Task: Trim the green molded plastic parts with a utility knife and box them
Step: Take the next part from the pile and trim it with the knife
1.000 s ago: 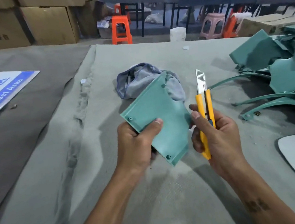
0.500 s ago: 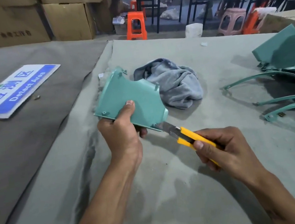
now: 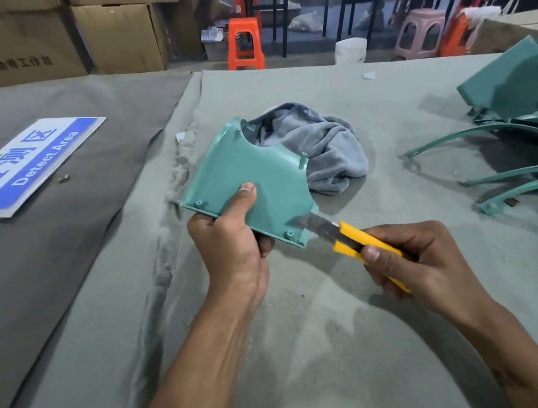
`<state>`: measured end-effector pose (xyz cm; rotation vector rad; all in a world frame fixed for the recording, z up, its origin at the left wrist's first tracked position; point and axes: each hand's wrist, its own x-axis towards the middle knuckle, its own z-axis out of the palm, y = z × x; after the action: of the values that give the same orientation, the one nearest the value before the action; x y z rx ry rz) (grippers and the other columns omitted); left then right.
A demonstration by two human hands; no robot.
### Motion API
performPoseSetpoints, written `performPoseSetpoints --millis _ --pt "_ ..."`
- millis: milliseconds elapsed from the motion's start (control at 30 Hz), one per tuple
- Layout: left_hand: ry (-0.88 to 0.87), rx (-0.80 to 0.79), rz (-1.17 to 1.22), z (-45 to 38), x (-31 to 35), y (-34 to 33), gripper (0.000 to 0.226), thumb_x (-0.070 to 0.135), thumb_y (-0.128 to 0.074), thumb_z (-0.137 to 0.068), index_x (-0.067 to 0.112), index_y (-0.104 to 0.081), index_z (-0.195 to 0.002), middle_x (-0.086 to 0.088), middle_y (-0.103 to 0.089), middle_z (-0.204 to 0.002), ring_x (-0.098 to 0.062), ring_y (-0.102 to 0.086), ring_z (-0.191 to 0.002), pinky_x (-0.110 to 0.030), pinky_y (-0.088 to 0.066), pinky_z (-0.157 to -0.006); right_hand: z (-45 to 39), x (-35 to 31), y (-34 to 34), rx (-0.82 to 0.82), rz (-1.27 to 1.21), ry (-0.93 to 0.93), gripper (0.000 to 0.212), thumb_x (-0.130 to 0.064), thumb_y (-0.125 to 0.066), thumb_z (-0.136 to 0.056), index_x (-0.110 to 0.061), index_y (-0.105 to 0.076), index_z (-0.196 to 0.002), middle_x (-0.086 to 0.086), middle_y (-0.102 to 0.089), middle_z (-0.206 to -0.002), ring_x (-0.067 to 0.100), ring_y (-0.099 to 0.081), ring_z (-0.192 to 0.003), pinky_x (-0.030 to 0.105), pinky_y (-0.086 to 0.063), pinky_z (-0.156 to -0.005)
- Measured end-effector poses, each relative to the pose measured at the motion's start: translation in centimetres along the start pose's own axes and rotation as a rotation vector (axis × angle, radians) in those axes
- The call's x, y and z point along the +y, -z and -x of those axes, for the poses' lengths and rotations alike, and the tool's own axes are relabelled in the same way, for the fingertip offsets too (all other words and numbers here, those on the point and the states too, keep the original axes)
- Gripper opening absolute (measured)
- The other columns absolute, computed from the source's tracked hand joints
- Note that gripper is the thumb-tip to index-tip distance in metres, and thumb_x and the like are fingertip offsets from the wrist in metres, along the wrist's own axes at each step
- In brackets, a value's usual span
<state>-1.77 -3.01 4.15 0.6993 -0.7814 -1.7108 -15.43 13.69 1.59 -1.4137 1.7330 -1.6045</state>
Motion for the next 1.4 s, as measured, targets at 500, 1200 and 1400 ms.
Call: performPoseSetpoints --millis 500,1200,1400 --pt "-0.062 -0.181 0.021 1.4 -0.4 -0.2 0.018 0.012 -0.070 -0.079 0.027 -0.078 -0.075 0.003 -0.066 -0.067 -0.013 -0.051 -0.043 -0.018 -0.033 -0.036 -0.4 -0.6 -0.7 0.320 -0.035 0.101 0.024 -0.035 -0.059 -0.104 -0.013 -0.070 -0.108 0.008 -0.052 -0.060 0.020 -0.048 -0.046 0.022 -0.041 -0.049" --pt "-0.022 -0.623 -0.410 -0.4 -0.6 1.9 0.011 0.014 -0.072 -0.081 0.014 -0.082 -0.087 -0.006 -0.080 -0.090 -0.020 -0.075 -0.081 -0.033 -0.061 -0.068 -0.6 -0.3 3.4 0.306 -0.120 -0.076 0.026 -0.017 -0.087 -0.076 -0.026 -0.078 -0.099 0.003 -0.069 -0.079 0.021 -0.045 -0.042 0.027 -0.042 -0.041" --pt "-0.050 -0.346 -0.231 -0.3 -0.5 0.9 0.012 0.012 -0.075 -0.086 0.018 -0.081 -0.077 -0.005 -0.079 -0.083 -0.026 -0.076 -0.077 -0.042 -0.063 -0.065 -0.6 -0.4 2.2 0.629 0.153 0.067 0.033 -0.050 -0.062 -0.102 -0.026 -0.059 -0.080 0.003 -0.060 -0.064 0.018 -0.051 -0.042 0.025 -0.041 -0.042"
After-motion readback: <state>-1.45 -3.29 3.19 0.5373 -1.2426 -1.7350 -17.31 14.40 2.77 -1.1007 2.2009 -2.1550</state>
